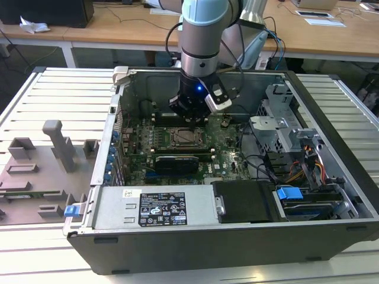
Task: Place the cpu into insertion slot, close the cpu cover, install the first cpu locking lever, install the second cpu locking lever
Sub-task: 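Install the first cpu locking lever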
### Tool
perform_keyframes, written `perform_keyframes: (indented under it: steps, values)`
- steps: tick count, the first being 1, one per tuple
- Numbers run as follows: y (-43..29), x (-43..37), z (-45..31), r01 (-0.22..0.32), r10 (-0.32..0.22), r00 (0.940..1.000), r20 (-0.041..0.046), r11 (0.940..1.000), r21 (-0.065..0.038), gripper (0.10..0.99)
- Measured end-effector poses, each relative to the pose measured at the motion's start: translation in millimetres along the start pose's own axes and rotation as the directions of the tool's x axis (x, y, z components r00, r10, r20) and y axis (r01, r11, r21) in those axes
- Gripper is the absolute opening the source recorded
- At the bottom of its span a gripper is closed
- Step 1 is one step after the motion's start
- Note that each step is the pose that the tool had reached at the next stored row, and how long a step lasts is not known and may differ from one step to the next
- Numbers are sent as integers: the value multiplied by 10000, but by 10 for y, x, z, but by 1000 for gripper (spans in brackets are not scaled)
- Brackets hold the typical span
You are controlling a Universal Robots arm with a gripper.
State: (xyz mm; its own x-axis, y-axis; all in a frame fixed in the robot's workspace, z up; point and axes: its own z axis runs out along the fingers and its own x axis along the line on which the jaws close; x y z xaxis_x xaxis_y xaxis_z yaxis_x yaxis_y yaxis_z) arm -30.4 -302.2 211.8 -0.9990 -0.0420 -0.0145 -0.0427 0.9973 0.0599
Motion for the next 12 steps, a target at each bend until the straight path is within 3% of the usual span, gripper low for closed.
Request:
perform_keyframes:
  steps: [7,10,12]
  values:
    - [-168,12,-10,1,-1,10000,-2,10000,36,106]
    - [-189,13,-12,-1,1,10000,-2,10000,38,106]
    - [-187,12,-63,1,-1,10000,-3,10000,50,106]
